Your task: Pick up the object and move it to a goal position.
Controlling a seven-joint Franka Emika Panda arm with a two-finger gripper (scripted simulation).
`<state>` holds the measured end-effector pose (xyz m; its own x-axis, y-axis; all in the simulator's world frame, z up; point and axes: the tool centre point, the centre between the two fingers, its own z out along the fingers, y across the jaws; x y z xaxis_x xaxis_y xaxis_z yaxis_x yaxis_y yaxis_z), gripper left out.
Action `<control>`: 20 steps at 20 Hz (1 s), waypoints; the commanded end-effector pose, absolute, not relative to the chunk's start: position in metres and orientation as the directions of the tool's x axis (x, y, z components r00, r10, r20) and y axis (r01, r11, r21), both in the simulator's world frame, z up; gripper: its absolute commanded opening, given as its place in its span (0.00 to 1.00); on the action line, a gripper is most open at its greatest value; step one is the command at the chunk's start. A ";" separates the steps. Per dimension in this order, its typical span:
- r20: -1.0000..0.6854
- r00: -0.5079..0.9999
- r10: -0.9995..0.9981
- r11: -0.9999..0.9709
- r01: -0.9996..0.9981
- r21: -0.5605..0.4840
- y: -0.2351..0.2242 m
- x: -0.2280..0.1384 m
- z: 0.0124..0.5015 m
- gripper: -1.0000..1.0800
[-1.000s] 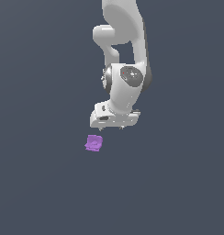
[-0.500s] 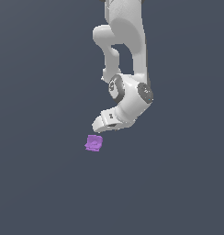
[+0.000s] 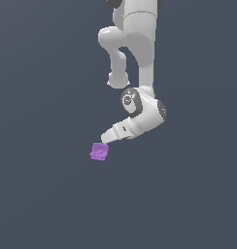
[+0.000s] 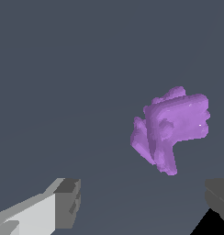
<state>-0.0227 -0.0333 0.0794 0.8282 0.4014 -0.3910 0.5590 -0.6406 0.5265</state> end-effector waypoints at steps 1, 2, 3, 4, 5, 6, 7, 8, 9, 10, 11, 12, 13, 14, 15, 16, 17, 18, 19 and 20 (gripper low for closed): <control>-0.431 0.801 0.415 -0.576 0.598 0.557 -0.037 -0.022 0.075 1.00; -0.446 0.791 0.420 -0.550 0.612 0.568 -0.039 -0.022 0.074 1.00; -0.461 0.780 0.424 -0.523 0.626 0.578 -0.040 -0.022 0.072 1.00; -0.476 0.768 0.428 -0.495 0.640 0.588 -0.042 -0.021 0.071 1.00; -0.491 0.757 0.431 -0.467 0.653 0.597 -0.043 -0.021 0.070 1.00; -0.506 0.746 0.433 -0.438 0.665 0.605 -0.044 -0.020 0.069 1.00; -0.520 0.735 0.435 -0.409 0.676 0.613 -0.046 -0.019 0.068 1.00; -0.534 0.724 0.437 -0.381 0.687 0.619 -0.047 -0.018 0.068 1.00; -0.547 0.714 0.438 -0.353 0.696 0.625 -0.048 -0.017 0.067 1.00; -0.559 0.704 0.439 -0.327 0.704 0.630 -0.048 -0.016 0.067 1.00; -0.570 0.695 0.439 -0.302 0.711 0.635 -0.049 -0.015 0.066 1.00; -0.580 0.686 0.439 -0.279 0.718 0.638 -0.050 -0.014 0.066 1.00; -0.589 0.678 0.439 -0.256 0.723 0.641 -0.050 -0.013 0.066 1.00; -0.598 0.671 0.439 -0.236 0.728 0.644 -0.050 -0.012 0.066 1.00; -0.606 0.664 0.438 -0.217 0.732 0.646 -0.051 -0.012 0.066 1.00; -0.613 0.658 0.438 -0.199 0.736 0.647 -0.051 -0.011 0.066 1.00; -0.619 0.652 0.437 -0.183 0.739 0.649 -0.051 -0.010 0.066 1.00; -0.625 0.647 0.437 -0.169 0.741 0.650 -0.051 -0.009 0.066 1.00; -0.630 0.643 0.436 -0.156 0.743 0.650 -0.051 -0.009 0.066 1.00; -0.634 0.639 0.435 -0.145 0.745 0.651 -0.052 -0.008 0.066 1.00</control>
<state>-0.0092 -0.0512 0.0656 0.6457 0.4367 -0.6264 0.7421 -0.1658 0.6495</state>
